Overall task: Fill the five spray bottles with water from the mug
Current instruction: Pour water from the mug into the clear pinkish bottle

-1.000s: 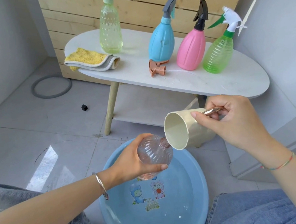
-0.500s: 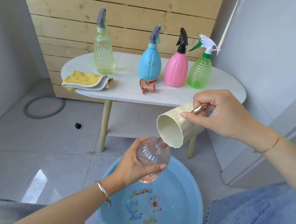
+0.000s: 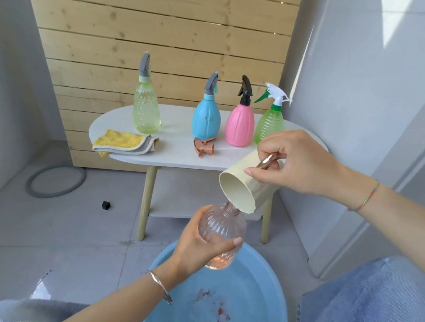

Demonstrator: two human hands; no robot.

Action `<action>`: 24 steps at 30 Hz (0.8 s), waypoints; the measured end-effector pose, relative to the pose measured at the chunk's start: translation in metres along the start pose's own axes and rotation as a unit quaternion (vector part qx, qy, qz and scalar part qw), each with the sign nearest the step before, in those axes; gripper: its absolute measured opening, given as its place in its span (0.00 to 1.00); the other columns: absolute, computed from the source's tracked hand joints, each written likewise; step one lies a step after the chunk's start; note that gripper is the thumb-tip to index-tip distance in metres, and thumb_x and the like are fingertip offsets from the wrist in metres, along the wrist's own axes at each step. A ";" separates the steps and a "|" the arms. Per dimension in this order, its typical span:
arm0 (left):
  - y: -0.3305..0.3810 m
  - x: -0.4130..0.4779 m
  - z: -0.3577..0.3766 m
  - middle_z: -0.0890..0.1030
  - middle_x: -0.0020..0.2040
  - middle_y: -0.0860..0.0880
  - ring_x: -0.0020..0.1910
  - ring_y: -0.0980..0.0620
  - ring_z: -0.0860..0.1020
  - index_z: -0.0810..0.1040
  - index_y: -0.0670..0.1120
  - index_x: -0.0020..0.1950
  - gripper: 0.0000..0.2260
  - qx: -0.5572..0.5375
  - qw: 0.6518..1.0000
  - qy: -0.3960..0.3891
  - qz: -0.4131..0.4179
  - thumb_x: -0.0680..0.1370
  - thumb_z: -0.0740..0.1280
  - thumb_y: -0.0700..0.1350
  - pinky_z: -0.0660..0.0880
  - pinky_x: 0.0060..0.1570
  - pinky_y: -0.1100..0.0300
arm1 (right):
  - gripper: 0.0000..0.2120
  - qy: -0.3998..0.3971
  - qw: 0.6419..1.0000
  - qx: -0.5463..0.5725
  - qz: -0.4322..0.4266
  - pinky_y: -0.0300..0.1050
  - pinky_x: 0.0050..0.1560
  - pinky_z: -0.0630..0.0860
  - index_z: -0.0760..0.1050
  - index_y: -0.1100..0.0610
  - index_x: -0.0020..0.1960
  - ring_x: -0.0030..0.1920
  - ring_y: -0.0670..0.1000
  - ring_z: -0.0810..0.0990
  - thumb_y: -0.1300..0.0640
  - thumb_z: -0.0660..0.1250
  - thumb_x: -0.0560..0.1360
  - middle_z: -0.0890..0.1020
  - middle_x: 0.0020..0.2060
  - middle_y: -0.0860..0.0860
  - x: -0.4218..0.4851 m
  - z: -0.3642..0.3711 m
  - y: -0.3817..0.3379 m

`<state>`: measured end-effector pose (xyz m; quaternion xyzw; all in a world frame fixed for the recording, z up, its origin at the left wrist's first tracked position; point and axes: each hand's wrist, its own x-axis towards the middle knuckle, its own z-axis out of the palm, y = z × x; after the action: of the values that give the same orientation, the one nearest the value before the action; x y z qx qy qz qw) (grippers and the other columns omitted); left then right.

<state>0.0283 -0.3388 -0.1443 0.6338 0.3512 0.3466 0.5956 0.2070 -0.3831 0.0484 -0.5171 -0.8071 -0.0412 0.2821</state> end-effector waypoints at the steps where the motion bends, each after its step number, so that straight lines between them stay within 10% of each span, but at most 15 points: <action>1: 0.001 0.000 0.000 0.81 0.56 0.59 0.56 0.63 0.79 0.72 0.55 0.63 0.35 -0.004 1.000 -0.002 0.002 0.60 0.84 0.52 0.73 0.53 0.71 | 0.21 0.002 1.000 -0.006 -0.006 0.46 0.33 0.66 0.63 0.58 0.28 0.31 0.54 0.64 0.50 0.70 0.68 0.66 0.23 0.50 0.001 0.000 0.000; 11: -0.004 0.006 -0.002 0.80 0.54 0.66 0.56 0.67 0.77 0.72 0.60 0.60 0.35 0.014 1.000 0.010 -0.001 0.56 0.80 0.60 0.73 0.52 0.73 | 0.20 0.004 1.000 -0.020 -0.007 0.39 0.37 0.65 0.63 0.56 0.28 0.30 0.53 0.65 0.44 0.66 0.69 0.68 0.24 0.51 0.002 0.011 0.015; 19: -0.013 0.009 -0.011 0.78 0.60 0.62 0.58 0.68 0.76 0.71 0.59 0.65 0.40 0.023 0.999 0.039 -0.028 0.55 0.79 0.63 0.72 0.53 0.74 | 0.16 0.078 0.926 0.241 0.280 0.38 0.39 0.73 0.74 0.62 0.31 0.31 0.47 0.76 0.56 0.72 0.73 0.81 0.28 0.54 -0.021 0.039 0.066; 24: -0.020 0.010 -0.022 0.80 0.60 0.59 0.59 0.64 0.77 0.72 0.56 0.66 0.41 0.023 0.997 0.054 -0.046 0.55 0.80 0.61 0.73 0.64 0.63 | 0.16 -0.032 0.887 0.269 0.375 0.34 0.38 0.70 0.76 0.61 0.31 0.31 0.44 0.73 0.53 0.70 0.74 0.77 0.30 0.53 -0.052 0.087 0.107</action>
<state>0.0144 -0.3182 -0.1627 0.6106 0.4200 0.3443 0.5764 0.2794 -0.3451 -0.0744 -0.6863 -0.5419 0.3030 0.3789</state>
